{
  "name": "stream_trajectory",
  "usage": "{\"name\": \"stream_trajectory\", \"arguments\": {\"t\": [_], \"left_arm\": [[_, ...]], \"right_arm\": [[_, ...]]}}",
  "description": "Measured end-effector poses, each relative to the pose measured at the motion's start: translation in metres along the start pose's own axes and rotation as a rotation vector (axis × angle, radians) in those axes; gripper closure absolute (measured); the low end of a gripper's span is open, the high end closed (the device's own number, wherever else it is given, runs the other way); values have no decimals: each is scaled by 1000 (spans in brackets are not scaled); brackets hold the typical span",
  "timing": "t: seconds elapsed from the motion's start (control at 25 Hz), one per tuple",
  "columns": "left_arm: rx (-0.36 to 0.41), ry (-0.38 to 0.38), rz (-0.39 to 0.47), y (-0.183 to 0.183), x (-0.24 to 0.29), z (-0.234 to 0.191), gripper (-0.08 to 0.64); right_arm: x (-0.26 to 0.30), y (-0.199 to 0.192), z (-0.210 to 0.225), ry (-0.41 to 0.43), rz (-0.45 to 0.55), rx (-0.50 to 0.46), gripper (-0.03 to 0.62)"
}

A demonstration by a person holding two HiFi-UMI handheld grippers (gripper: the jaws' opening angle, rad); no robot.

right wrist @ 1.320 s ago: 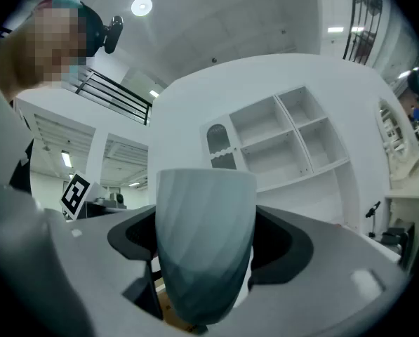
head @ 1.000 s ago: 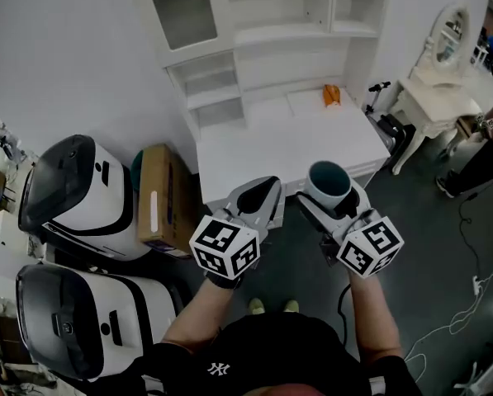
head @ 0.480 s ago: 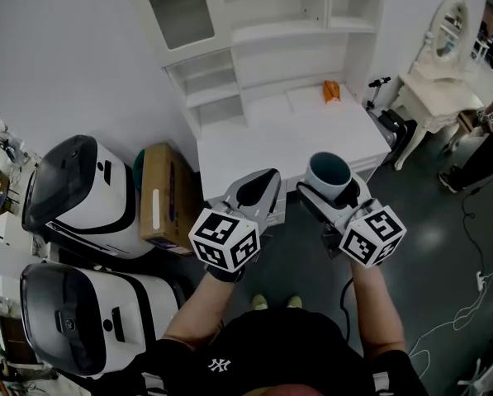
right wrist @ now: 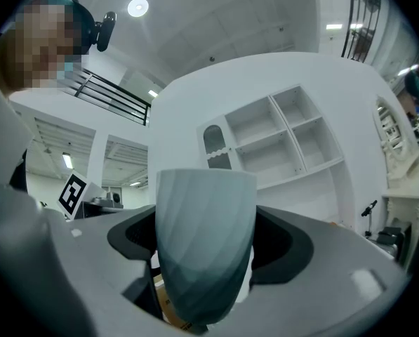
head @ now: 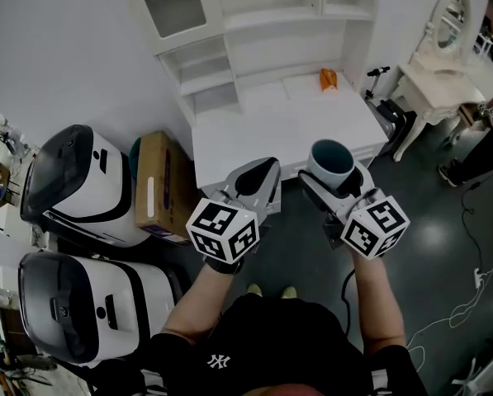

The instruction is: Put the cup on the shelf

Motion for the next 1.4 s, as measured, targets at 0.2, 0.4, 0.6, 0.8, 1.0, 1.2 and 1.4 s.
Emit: {"name": "stream_trajectory", "arguments": {"t": [0.2, 0.4, 0.6, 0.8, 1.0, 1.2, 1.4], "left_arm": [[-4, 18, -7, -7, 3, 5, 560], [-1, 27, -12, -6, 8, 6, 560], [-1, 23, -15, -8, 19, 0, 560], [-1, 22, -15, -13, 34, -20, 560], [-1, 18, -19, -16, 61, -53, 560], [-10, 0, -20, -14, 94, -96, 560], [-25, -17, -27, -12, 128, -140, 560]], "right_arm": [[-4, 0, 7, 11, -2, 1, 195], [-1, 2, 10, 23, -3, 6, 195], [8, 0, 20, 24, 0, 7, 195], [30, -7, 33, 19, -7, 4, 195], [64, -13, 54, 15, -15, 5, 196], [108, -18, 80, 0, -21, 2, 195], [153, -21, 105, -20, -31, 0, 195]]}}
Point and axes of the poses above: the fingertips, and each gripper's own axes: x forward along the fingers, z to its right, y out of its top, the point moved 5 cm from there along -x, backward along the fingers, and after that the axes turned 7 degrees about z, right-handed, at the moved point
